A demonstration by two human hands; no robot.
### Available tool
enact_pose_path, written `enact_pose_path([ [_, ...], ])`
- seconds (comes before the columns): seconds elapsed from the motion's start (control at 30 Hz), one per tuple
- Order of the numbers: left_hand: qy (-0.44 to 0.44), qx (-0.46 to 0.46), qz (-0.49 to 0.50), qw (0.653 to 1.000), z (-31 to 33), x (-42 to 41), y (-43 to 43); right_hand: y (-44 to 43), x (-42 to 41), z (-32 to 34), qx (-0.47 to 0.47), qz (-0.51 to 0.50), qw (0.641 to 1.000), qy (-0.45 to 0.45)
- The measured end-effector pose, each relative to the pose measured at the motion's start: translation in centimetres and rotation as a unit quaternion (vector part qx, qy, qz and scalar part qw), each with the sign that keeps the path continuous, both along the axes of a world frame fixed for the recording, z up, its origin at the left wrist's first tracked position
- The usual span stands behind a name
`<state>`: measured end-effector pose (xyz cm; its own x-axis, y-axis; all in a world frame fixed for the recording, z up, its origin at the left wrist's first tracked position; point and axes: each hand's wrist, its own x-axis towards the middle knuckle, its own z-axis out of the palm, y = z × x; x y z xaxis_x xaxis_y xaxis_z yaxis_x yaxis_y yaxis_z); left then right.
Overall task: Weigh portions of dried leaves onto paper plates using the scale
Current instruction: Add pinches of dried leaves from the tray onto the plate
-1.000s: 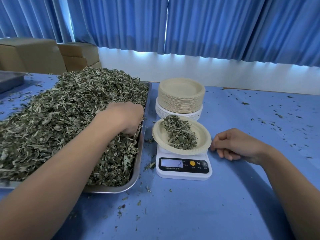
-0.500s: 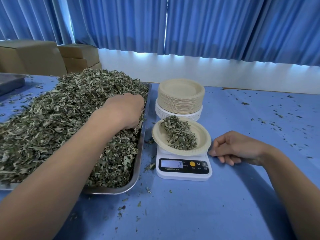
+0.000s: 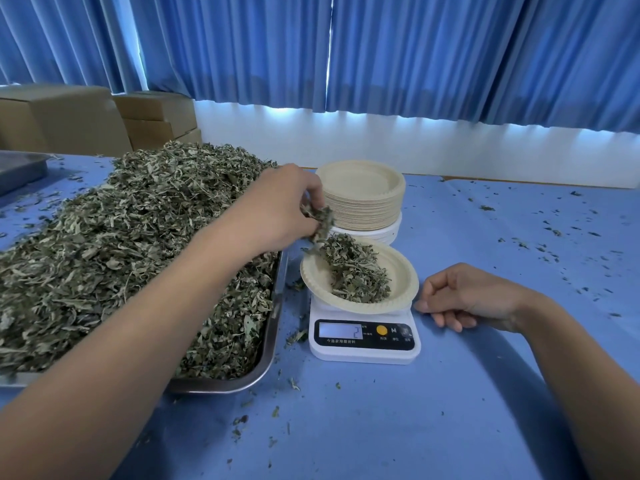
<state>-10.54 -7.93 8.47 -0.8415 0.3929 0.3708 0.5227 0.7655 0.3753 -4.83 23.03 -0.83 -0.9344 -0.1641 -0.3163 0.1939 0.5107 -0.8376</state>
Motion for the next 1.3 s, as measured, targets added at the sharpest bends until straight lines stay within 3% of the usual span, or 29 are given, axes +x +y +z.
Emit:
enact_pose_path([
  [0.17, -0.081, -0.040, -0.092, 0.992, -3.4, 0.9, 3.0, 0.1, -0.1, -0.2, -0.002, -0.001, 1.000, 0.002],
  [0.3, -0.053, -0.023, -0.063, 0.996, -4.6, 0.5, 3.8, 0.1, -0.3, -0.3, -0.003, 0.001, 1.000, 0.003],
  [0.53, -0.162, -0.023, -0.122, 0.979, -3.4, 0.0, 2.3, 0.1, -0.4, -0.5, -0.004, -0.004, 1.000, 0.007],
  [0.63, -0.125, 0.024, -0.094, 0.987, -1.9, -0.8, 0.7, 0.1, -0.4, -0.5, -0.002, -0.006, 1.000, 0.007],
  [0.73, -0.065, -0.059, 0.004, 0.996, -1.1, -2.0, -1.2, 0.1, -0.4, -0.6, 0.000, -0.011, 1.000, 0.008],
  [0.83, -0.108, -0.215, 0.085, 0.967, -1.1, -2.7, -3.1, 0.0, -0.4, -0.5, 0.001, -0.012, 1.000, 0.006],
  [0.93, -0.165, -0.316, 0.087, 0.930, -1.9, -3.0, -3.8, -0.1, -0.4, -0.4, 0.000, -0.014, 1.000, 0.005],
  [1.3, -0.139, -0.282, 0.114, 0.943, -3.0, -3.4, -3.4, -0.4, -0.1, -0.1, 0.006, -0.027, 1.000, 0.005],
])
